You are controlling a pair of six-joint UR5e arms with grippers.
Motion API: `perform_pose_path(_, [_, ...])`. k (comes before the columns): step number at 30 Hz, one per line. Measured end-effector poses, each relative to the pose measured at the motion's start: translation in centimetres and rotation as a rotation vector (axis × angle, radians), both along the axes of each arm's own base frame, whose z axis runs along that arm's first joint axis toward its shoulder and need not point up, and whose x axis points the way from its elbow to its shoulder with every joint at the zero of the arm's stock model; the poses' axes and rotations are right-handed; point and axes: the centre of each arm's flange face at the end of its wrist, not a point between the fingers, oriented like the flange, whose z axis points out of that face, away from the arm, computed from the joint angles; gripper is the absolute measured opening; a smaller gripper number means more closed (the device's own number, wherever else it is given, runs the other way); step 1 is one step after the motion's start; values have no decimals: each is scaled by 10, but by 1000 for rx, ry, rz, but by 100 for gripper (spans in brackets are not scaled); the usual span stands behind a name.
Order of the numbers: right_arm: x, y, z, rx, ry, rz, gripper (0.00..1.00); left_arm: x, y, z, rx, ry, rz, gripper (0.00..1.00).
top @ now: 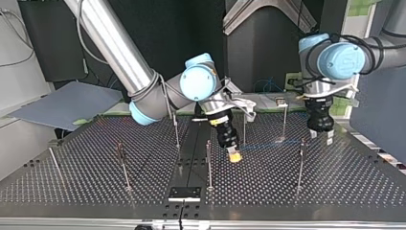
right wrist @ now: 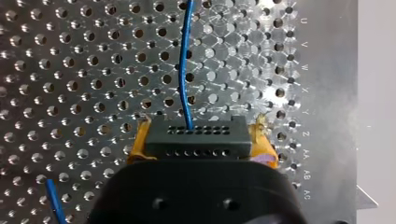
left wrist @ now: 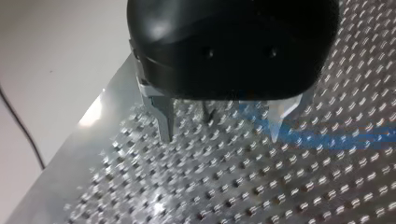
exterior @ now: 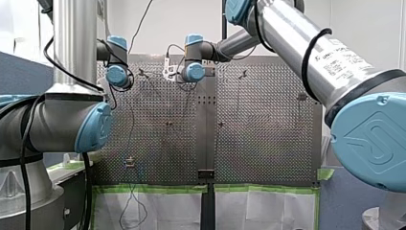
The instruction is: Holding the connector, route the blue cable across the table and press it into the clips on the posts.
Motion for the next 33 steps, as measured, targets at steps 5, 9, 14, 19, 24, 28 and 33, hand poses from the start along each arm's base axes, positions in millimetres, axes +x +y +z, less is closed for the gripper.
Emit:
perform_pose_path(5, [1, 1, -1, 3, 3, 2, 0, -17, -8, 2, 0, 25, -18, 99])
perform_pose_path(9, [1, 2, -2, 8, 6, 3, 0, -31, -15, 13, 4, 33, -34, 99])
perform_pose_path(14, [0, 1, -6, 16, 11, -3, 0, -46, -26, 21, 33, 45, -71, 99])
perform_pose_path(19, [1, -1, -17, 32, 27, -7, 0, -61, -38, 34, 79, 36, -103, 99])
perform_pose_path(24, [1, -2, -23, 39, 35, -9, 0, -68, -49, 38, 127, 46, -130, 99])
perform_pose_path(28, [1, -4, -24, 41, 37, -11, 0, -67, -58, 32, 162, 66, -150, 99])
perform_pose_path(33, [0, -4, -24, 41, 37, -11, 0, -63, -69, 26, 205, 69, -174, 99])
